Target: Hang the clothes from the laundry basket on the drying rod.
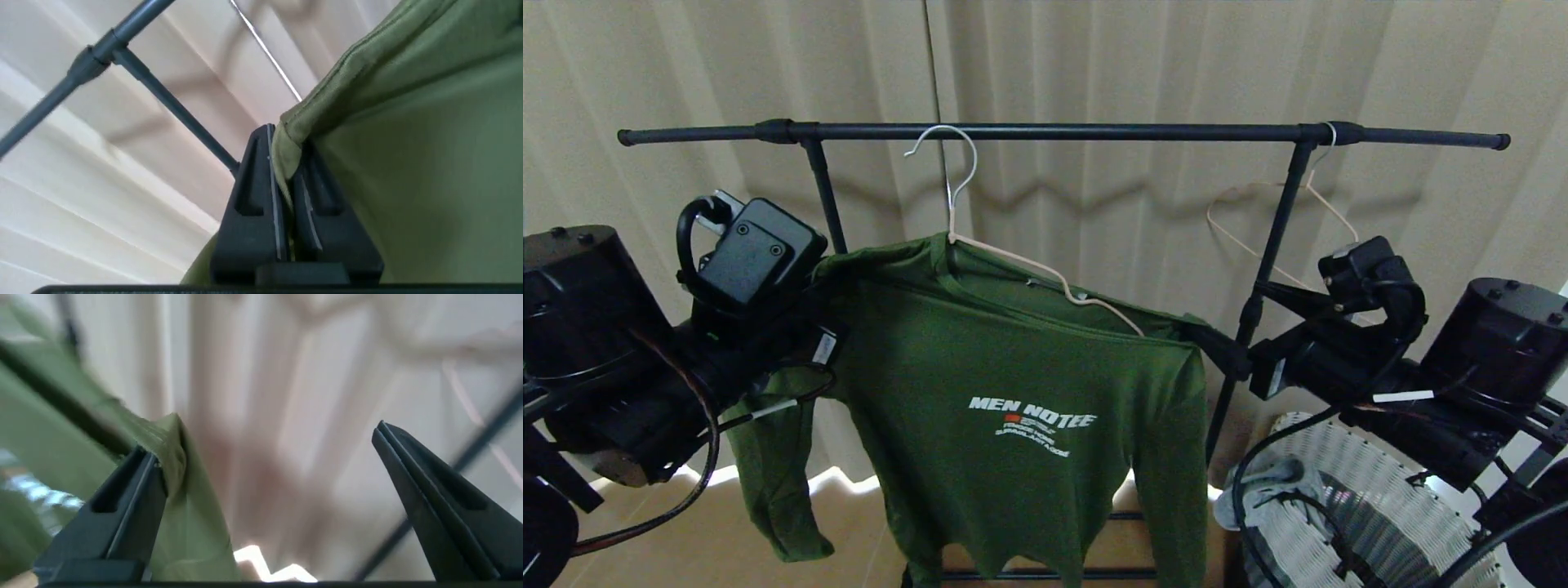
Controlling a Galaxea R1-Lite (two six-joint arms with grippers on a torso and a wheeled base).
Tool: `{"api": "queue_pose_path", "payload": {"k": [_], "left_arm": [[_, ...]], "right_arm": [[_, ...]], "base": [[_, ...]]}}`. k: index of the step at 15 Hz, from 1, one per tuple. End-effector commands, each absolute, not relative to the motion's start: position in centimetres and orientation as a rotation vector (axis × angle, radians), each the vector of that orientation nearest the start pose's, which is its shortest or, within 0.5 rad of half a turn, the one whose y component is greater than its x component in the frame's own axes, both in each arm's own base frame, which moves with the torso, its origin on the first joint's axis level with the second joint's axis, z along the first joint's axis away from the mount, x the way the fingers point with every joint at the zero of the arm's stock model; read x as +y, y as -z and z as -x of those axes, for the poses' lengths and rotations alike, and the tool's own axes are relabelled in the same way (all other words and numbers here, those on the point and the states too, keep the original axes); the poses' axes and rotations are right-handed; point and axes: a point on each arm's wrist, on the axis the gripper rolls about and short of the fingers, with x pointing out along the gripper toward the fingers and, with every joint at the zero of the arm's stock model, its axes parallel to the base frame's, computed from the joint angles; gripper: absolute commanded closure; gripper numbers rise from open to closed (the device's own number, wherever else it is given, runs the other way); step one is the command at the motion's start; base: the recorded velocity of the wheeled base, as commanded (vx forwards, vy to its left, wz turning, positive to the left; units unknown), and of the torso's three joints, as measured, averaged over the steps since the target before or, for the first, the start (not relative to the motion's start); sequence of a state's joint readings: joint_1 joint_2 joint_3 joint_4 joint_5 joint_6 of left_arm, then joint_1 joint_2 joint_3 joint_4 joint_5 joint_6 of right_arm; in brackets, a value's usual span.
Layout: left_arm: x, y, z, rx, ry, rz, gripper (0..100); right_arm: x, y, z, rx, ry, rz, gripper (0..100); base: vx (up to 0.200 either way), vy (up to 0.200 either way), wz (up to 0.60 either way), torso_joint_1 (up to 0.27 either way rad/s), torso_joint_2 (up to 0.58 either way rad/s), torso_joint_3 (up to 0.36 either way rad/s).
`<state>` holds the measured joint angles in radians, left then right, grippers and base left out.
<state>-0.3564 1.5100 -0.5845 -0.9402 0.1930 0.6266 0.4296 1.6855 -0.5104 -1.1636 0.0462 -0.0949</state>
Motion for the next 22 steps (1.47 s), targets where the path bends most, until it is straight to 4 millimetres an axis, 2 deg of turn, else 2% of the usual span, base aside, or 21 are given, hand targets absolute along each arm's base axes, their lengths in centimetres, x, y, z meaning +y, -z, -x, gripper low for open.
{"api": "queue_pose_path", "payload": {"k": [1,2,4,5,6,7,10,15,18,22], "left_arm": [[-8.4,-20.5,-23.7,-0.057,0.157,-0.617,100],[-8.5,-20.4,-23.7,-0.056,0.164,-0.606,100],[-10.1,-20.2,-23.3,-0.052,0.222,-0.501,100],[-10.1,-20.2,-23.3,-0.052,0.222,-0.501,100],[-11.3,-20.0,-22.7,-0.050,0.271,-0.459,100],[-11.4,-20.0,-22.7,-0.052,0.275,-0.457,100],[-11.8,-20.0,-22.8,-0.062,0.289,-0.441,100],[-12.8,-19.8,-21.9,-0.119,0.331,-0.401,100],[-13.1,-19.7,-21.5,-0.120,0.350,-0.406,100],[-13.8,-19.7,-21.1,-0.142,0.381,-0.401,100]], "right_arm": [[12.6,-17.6,-22.4,-0.055,-0.572,0.086,0],[12.8,-17.8,-22.0,-0.056,-0.592,0.086,0],[13.6,-18.6,-20.9,-0.055,-0.650,0.100,0],[13.6,-18.6,-20.9,-0.055,-0.650,0.100,0],[14.0,-19.1,-20.9,-0.064,-0.680,0.144,0],[14.0,-19.2,-21.0,-0.068,-0.686,0.157,0],[14.5,-20.1,-21.8,-0.072,-0.691,0.223,0],[16.8,-21.8,-25.5,-0.104,-0.674,0.252,0],[17.3,-22.1,-26.4,-0.105,-0.671,0.279,0],[17.4,-21.5,-26.3,-0.084,-0.682,0.346,0]], "base": [[0.000,0.000,0.00,0.000,0.00,0.000],[0.000,0.000,0.00,0.000,0.00,0.000],[0.000,0.000,0.00,0.000,0.00,0.000],[0.000,0.000,0.00,0.000,0.00,0.000],[0.000,0.000,0.00,0.000,0.00,0.000],[0.000,0.000,0.00,0.000,0.00,0.000],[0.000,0.000,0.00,0.000,0.00,0.000],[0.000,0.000,0.00,0.000,0.00,0.000],[0.000,0.000,0.00,0.000,0.00,0.000],[0.000,0.000,0.00,0.000,0.00,0.000]]}}
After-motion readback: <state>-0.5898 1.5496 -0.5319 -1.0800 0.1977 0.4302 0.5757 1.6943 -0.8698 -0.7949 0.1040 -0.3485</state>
